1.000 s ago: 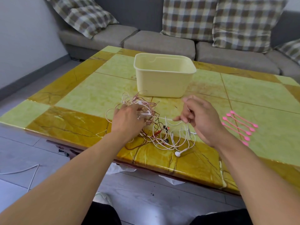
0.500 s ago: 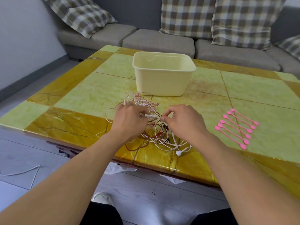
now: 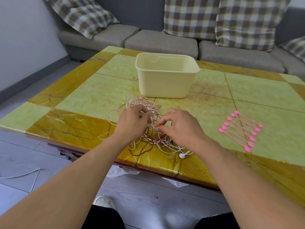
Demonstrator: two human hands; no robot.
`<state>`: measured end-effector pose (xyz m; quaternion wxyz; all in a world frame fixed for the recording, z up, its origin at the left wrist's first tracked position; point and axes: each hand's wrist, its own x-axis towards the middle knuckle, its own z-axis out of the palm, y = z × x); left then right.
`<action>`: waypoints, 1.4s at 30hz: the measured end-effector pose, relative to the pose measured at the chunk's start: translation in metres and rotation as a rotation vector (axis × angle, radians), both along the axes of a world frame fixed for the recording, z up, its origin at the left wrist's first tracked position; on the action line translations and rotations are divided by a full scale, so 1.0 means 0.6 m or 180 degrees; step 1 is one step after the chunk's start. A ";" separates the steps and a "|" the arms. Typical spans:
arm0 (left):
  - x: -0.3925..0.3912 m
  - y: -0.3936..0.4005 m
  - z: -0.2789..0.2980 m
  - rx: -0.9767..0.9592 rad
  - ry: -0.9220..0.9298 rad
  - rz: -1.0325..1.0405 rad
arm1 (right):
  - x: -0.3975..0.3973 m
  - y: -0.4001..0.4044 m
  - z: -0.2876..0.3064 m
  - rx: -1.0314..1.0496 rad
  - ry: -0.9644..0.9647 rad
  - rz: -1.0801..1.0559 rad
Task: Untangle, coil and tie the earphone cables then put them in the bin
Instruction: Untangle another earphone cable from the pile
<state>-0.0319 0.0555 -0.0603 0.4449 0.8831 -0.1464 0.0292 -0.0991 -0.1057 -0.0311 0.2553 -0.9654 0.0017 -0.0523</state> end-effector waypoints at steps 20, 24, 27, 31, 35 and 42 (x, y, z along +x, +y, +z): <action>0.041 0.078 0.006 0.0879 -0.0073 0.1180 | -0.005 -0.105 0.007 0.0443 0.0103 -0.0968; 0.040 0.081 0.005 0.0535 -0.0192 0.1270 | -0.004 -0.096 0.001 0.0279 0.0229 -0.0665; 0.031 0.071 0.019 0.0565 -0.1040 0.1314 | -0.012 -0.074 0.011 -0.0187 0.0215 -0.0372; 0.004 0.034 0.039 0.0115 -0.1407 -0.0005 | -0.022 -0.046 0.019 -0.0485 0.0638 0.0273; -0.026 0.010 0.014 0.1017 -0.0352 -0.1501 | -0.020 -0.043 0.002 -0.1141 0.1152 0.0428; -0.003 0.016 -0.015 0.1601 -0.0249 -0.1138 | -0.023 -0.079 0.029 -0.0335 0.0685 0.0074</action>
